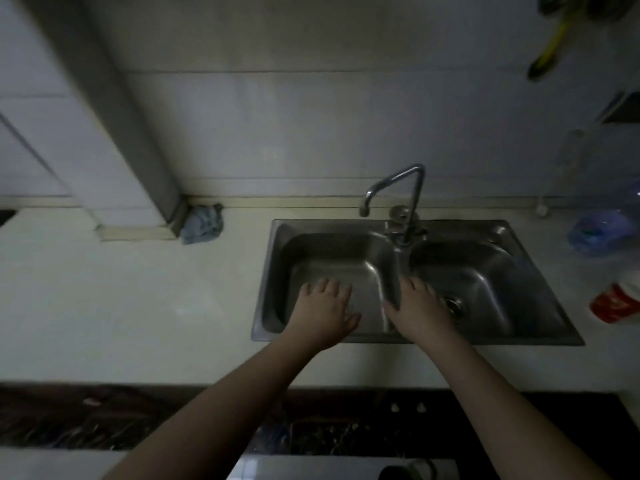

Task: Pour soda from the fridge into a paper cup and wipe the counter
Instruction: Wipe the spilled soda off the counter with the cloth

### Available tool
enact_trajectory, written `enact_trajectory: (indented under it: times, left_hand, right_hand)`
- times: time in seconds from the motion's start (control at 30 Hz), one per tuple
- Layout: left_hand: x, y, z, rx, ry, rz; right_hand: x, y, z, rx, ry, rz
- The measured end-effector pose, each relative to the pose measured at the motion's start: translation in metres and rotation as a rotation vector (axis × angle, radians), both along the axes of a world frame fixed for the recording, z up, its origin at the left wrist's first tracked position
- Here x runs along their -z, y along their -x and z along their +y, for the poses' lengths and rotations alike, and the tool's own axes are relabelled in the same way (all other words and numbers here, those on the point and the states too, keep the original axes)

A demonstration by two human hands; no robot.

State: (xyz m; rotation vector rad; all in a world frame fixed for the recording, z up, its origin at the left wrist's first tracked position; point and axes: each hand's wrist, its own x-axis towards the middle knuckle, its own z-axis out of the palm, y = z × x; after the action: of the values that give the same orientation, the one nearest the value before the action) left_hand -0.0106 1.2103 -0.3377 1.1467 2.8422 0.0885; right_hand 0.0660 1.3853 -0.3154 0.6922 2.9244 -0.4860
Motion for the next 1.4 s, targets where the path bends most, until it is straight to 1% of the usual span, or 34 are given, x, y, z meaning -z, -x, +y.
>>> enact_trajectory:
  times: [0.23,0.3,0.4,0.6,0.83,1.03,1.23,1.4]
  left_hand:
    - [-0.014,0.006,-0.119,-0.161,-0.008,0.000]
    - [-0.017,0.010,-0.145,-0.188,0.001,-0.020]
    - [-0.019,0.017,-0.172,-0.231,0.020,0.003]
    - [-0.015,0.048,-0.203,-0.323,0.021,0.002]
    - [-0.017,0.101,-0.237,-0.410,0.063,-0.011]
    - [-0.021,0.138,-0.264,-0.504,0.122,0.000]
    - [-0.018,0.173,-0.291,-0.491,0.118,-0.019]
    - [-0.007,0.220,-0.311,-0.453,0.081,-0.024]
  right_hand:
    - [-0.006,0.033,-0.110,-0.178,-0.011,0.017]
    - [-0.010,0.043,-0.134,-0.224,0.022,0.037]
    - [-0.015,0.058,-0.161,-0.277,0.066,0.064]
    - [-0.015,0.103,-0.192,-0.399,0.048,0.100]
    - [-0.001,0.175,-0.219,-0.458,0.109,0.076]
    - [0.008,0.226,-0.242,-0.549,0.062,0.079]
    - [0.017,0.260,-0.259,-0.595,0.035,0.035]
    - [0.028,0.298,-0.280,-0.549,0.017,0.017]
